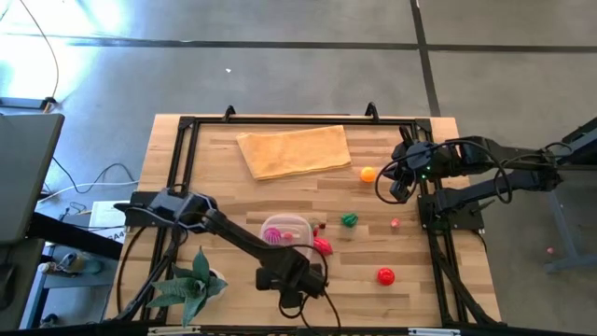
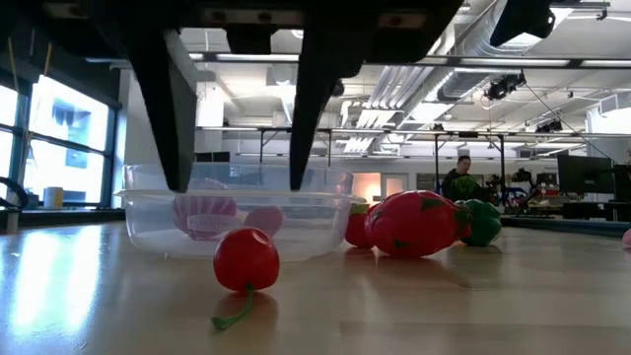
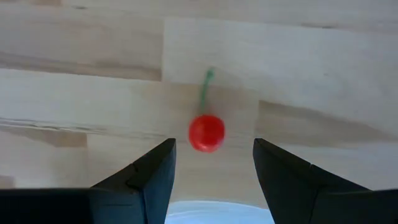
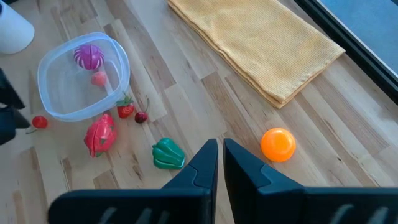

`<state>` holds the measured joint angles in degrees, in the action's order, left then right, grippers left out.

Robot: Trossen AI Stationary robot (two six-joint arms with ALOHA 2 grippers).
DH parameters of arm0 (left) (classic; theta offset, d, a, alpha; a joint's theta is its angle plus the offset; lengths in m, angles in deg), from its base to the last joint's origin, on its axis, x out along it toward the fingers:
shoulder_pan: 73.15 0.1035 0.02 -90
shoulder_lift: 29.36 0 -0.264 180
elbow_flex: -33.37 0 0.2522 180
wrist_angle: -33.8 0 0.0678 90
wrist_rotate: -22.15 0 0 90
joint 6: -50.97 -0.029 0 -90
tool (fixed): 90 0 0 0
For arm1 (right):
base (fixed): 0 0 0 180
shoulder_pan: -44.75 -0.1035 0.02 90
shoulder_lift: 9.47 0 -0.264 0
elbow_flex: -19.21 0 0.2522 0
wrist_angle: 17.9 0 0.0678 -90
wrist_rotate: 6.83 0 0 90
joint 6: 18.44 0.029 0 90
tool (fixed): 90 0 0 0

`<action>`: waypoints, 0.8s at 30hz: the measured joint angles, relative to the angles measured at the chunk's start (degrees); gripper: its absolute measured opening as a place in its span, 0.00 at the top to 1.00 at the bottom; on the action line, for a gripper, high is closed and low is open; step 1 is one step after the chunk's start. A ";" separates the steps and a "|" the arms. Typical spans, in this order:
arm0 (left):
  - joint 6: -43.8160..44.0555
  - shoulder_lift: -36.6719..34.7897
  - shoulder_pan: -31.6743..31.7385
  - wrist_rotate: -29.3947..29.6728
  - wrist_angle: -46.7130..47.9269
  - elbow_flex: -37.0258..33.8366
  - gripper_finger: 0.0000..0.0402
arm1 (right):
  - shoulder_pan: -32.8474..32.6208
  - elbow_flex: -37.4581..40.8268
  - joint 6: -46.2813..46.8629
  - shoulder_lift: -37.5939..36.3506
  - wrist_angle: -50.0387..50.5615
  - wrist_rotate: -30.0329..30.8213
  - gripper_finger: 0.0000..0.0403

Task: Pick and placing Produce into tupperware
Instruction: Put the bottom red cherry into the transparent bin

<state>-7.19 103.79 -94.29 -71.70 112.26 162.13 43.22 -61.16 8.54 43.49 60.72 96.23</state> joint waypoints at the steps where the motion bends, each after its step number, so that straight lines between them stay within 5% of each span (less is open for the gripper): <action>1: 0.03 0.42 0.21 -0.04 -0.98 0.24 0.49 | 0.01 0.01 0.00 0.02 0.01 -0.01 0.95; 24: 3.00 1.85 1.31 -0.50 -2.37 0.12 0.49 | -0.01 0.01 -0.02 0.03 0.02 0.01 0.95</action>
<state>-4.18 105.64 -92.98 -72.19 109.89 162.24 43.21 -61.16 8.52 43.52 60.74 96.25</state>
